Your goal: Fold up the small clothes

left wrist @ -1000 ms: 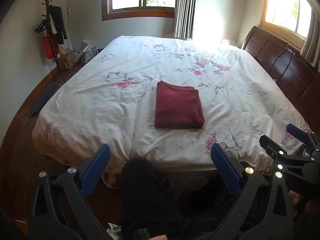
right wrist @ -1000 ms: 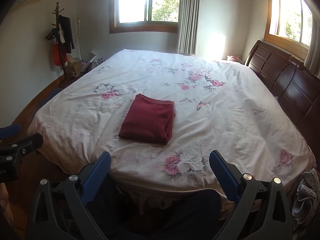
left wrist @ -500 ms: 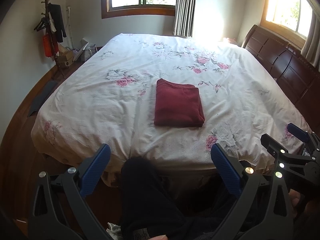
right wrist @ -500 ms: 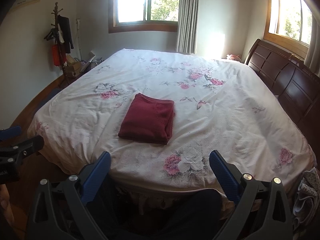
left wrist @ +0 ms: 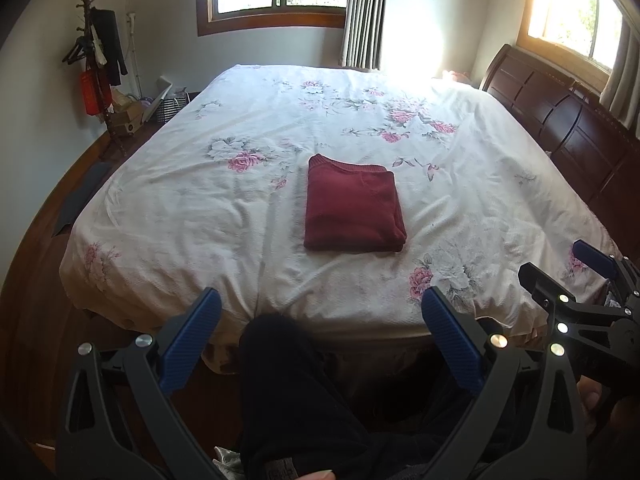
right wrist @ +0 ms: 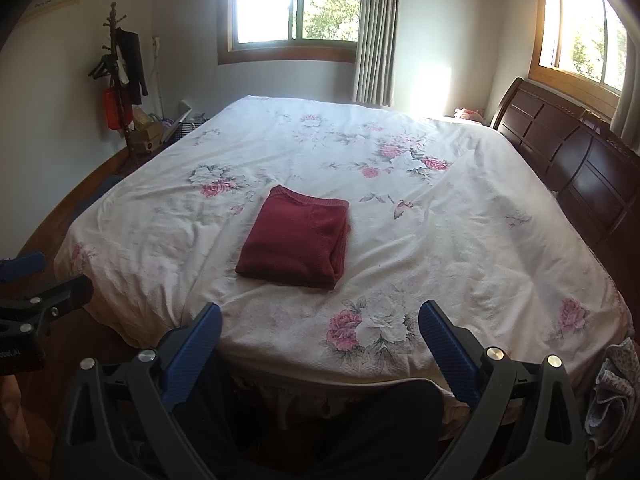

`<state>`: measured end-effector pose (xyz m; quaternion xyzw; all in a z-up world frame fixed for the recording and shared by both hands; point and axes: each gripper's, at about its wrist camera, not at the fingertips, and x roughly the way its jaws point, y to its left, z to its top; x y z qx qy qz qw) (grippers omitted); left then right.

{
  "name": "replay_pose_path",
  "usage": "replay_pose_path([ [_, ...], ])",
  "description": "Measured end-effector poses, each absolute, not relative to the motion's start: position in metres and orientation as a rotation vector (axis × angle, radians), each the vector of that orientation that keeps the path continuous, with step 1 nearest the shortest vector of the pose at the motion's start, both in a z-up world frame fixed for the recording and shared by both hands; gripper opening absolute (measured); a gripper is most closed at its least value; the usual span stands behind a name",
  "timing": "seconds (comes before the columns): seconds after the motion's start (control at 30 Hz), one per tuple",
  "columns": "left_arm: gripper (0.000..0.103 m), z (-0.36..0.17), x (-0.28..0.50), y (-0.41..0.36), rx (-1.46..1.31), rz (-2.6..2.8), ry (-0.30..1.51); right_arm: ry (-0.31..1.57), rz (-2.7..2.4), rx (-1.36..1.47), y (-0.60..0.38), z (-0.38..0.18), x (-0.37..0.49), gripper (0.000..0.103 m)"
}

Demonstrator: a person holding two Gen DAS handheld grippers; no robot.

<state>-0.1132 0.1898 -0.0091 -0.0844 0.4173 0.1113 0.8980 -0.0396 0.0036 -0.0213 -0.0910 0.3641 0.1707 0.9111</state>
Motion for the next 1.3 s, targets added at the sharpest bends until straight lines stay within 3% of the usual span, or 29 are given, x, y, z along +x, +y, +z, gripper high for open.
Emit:
replay_pose_path([
  [1.3, 0.100, -0.0117, -0.1105, 0.1874, -0.171, 0.223, 0.864, 0.762, 0.351, -0.180, 0.0001, -0.0220, -0.0300, 0.099],
])
